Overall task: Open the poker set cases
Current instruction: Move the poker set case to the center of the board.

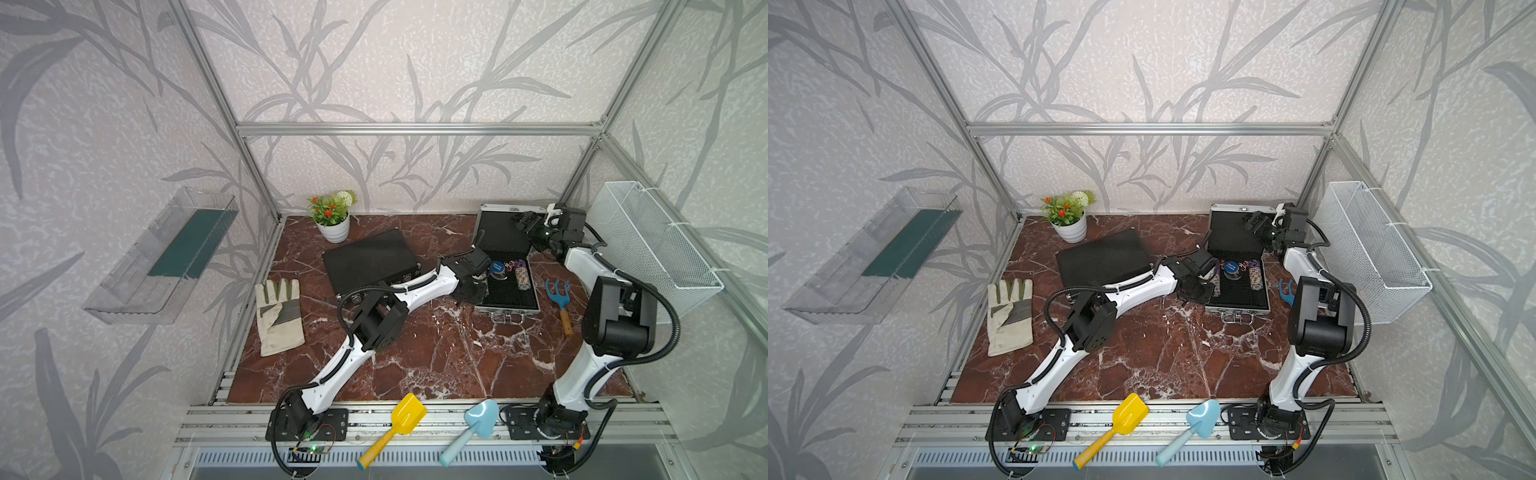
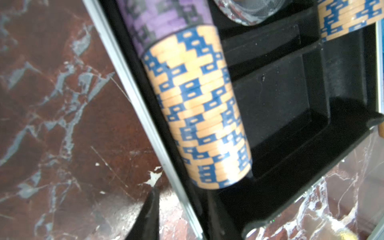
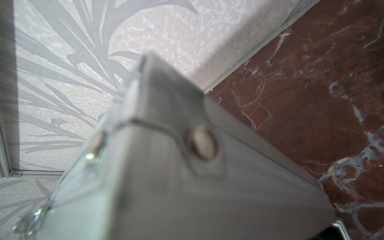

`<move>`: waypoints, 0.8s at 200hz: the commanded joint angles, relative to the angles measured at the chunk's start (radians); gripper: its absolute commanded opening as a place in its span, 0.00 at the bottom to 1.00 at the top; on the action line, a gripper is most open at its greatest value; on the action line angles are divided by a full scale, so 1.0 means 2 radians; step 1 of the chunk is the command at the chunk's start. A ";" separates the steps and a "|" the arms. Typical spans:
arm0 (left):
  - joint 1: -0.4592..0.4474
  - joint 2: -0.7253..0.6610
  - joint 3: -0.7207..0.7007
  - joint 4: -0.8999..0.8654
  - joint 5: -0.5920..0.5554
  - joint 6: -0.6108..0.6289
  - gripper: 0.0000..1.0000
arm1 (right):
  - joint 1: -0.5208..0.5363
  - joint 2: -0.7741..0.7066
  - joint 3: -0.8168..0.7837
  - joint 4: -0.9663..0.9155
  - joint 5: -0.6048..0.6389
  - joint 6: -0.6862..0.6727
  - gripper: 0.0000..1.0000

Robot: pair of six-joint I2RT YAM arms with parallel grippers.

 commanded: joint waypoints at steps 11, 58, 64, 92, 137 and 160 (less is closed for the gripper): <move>-0.006 -0.034 0.004 -0.019 -0.002 0.004 0.42 | -0.003 -0.021 -0.003 0.029 -0.012 0.035 0.94; -0.005 -0.072 -0.024 -0.015 -0.028 0.002 0.53 | -0.003 -0.048 -0.015 0.021 -0.014 0.064 0.96; -0.005 -0.077 -0.030 -0.014 -0.029 0.001 0.54 | -0.003 -0.053 -0.020 0.022 -0.015 0.067 0.96; -0.005 -0.104 -0.059 0.002 -0.030 -0.007 0.55 | -0.003 -0.065 -0.038 0.032 -0.019 0.086 0.96; 0.002 -0.157 -0.118 0.034 -0.038 -0.028 0.64 | -0.003 -0.094 -0.063 0.052 -0.036 0.109 0.96; 0.010 -0.185 -0.146 0.049 -0.040 -0.035 0.64 | -0.002 -0.112 -0.081 0.057 -0.042 0.113 0.96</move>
